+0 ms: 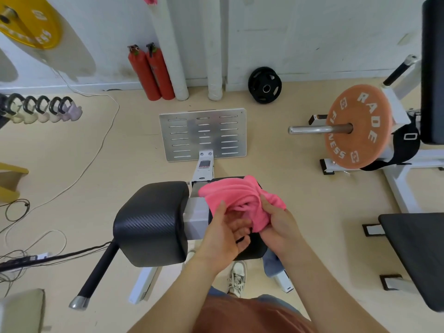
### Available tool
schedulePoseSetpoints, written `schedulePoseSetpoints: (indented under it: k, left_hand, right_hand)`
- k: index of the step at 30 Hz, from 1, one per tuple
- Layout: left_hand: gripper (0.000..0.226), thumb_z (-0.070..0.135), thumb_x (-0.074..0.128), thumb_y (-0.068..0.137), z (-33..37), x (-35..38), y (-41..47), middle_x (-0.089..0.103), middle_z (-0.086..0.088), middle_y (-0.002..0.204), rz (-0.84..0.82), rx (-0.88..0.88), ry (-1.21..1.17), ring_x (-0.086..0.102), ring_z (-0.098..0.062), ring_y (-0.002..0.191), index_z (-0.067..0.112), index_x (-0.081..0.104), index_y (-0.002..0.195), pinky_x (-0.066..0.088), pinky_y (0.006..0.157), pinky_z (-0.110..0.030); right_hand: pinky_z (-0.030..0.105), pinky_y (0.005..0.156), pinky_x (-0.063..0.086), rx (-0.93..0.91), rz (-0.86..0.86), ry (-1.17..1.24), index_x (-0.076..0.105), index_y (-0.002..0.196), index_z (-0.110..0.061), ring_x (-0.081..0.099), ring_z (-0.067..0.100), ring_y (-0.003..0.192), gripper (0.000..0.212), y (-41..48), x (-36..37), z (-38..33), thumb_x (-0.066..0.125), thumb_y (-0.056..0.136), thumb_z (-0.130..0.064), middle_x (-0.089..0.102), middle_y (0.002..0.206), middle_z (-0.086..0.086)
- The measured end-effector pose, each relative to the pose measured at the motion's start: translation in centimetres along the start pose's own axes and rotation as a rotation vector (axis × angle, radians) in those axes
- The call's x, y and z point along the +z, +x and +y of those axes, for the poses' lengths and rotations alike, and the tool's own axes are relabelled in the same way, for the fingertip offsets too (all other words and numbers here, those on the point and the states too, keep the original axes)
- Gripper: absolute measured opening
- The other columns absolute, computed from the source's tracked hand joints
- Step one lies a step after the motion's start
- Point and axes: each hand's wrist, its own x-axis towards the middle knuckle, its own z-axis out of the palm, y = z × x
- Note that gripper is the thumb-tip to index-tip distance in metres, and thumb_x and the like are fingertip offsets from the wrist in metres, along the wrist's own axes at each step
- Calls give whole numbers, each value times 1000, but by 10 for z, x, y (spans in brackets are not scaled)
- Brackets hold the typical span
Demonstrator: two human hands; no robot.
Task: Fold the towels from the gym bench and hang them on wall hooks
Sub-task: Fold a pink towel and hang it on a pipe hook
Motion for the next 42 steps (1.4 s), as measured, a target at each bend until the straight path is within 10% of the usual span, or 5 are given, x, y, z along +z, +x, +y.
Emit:
schedulePoseSetpoints:
  k: [14,23,30,36,42]
  left_hand:
    - [13,3,54,90,87,15,-36,68,-3,77,24,602,-133,66,-14,69,8,65,95,56,63,-26]
    - [7,11,71,81,69,74,-83,66,4,68,199,963,811,59,-6,63,15,68,77,48,63,-17]
    - [20,-2,52,93,84,82,-117,74,-12,77,-68,887,604,71,-24,70,10,62,105,57,64,-26]
    - [23,19,62,89,97,81,-121,56,-19,54,180,1005,746,49,-18,45,38,61,102,43,45,-25]
    - [10,33,71,75,109,77,-129,68,15,88,145,1219,883,63,-2,86,40,72,82,49,74,-15]
  right_hand:
    - [14,56,47,-315,147,-962,54,70,-21,55,14,67,28,-21,13,-30,49,93,-5,56,68,-5]
    - [49,89,55,-519,-127,-660,75,93,-11,71,33,93,12,-70,88,-43,65,87,-7,75,90,12]
    - [40,82,56,-553,-289,-707,73,96,-14,72,23,83,23,-96,108,-61,51,97,-9,75,86,9]
    - [48,83,56,-571,-365,-807,76,86,-25,70,27,83,28,-108,118,-65,54,96,-12,73,84,17]
    - [12,60,47,-612,-377,-842,74,92,-21,62,-2,60,21,-113,121,-70,56,95,-10,70,66,-13]
